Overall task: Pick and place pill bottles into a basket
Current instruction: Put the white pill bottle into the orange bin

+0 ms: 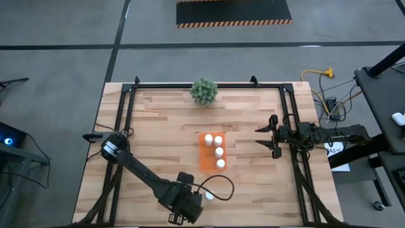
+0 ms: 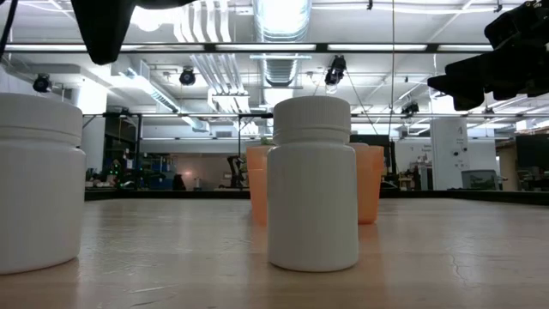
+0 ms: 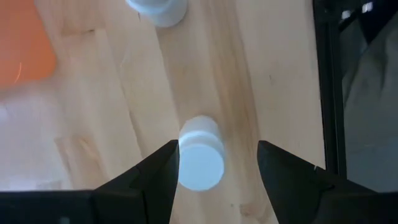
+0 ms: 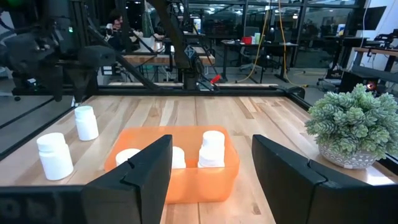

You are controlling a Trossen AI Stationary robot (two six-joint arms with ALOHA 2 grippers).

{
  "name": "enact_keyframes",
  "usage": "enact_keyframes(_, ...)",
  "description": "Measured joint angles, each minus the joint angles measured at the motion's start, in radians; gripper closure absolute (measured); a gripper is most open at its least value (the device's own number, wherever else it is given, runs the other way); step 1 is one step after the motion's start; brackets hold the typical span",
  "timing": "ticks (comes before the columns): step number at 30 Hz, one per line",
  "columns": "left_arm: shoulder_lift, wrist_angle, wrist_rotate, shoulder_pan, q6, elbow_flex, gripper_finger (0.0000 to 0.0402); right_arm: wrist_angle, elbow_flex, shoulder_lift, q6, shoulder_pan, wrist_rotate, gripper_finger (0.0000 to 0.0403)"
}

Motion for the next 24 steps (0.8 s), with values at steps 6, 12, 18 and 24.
enact_keyframes(6, -0.051, 0.071, -0.002, -0.003, -0.002, -0.076, 0.0203, 0.000, 0.000, 0.000, 0.000, 0.000, 0.000, 0.0193)
enact_keyframes(12, -0.093, 0.121, -0.002, -0.005, -0.017, -0.173, 0.0203, 0.001, 0.000, 0.000, -0.001, 0.000, 0.000, 0.0193)
enact_keyframes(18, -0.102, 0.151, -0.002, -0.005, -0.031, -0.216, 0.0203, 0.000, 0.000, 0.000, 0.000, 0.000, 0.000, 0.0193)
enact_keyframes(24, -0.105, 0.176, -0.001, -0.005, -0.031, -0.247, 0.0203, 0.000, 0.000, 0.000, -0.001, 0.000, 0.000, 0.0193)
